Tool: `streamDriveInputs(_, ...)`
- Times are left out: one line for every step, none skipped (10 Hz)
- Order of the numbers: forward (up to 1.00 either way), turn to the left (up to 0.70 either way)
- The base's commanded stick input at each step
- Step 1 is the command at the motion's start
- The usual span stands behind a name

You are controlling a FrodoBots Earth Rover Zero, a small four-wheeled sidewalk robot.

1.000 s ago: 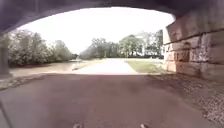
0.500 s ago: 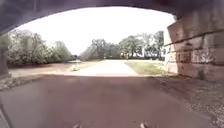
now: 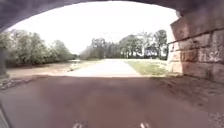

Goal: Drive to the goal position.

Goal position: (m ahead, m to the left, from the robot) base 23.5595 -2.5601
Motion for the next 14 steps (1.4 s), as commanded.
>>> streamDriveInputs(1.00, 0.00)
streamDriveInputs(1.00, 0.00)
streamDriveInputs(1.00, 0.00)
streamDriveInputs(1.00, 0.00)
streamDriveInputs(1.00, 0.00)
streamDriveInputs(1.00, 0.00)
streamDriveInputs(1.00, 0.00)
streamDriveInputs(1.00, 0.00)
streamDriveInputs(1.00, 0.00)
streamDriveInputs(1.00, 0.00)
streamDriveInputs(1.00, 0.00)
streamDriveInputs(1.00, 0.00)
streamDriveInputs(1.00, 0.00)
streamDriveInputs(1.00, 0.00)
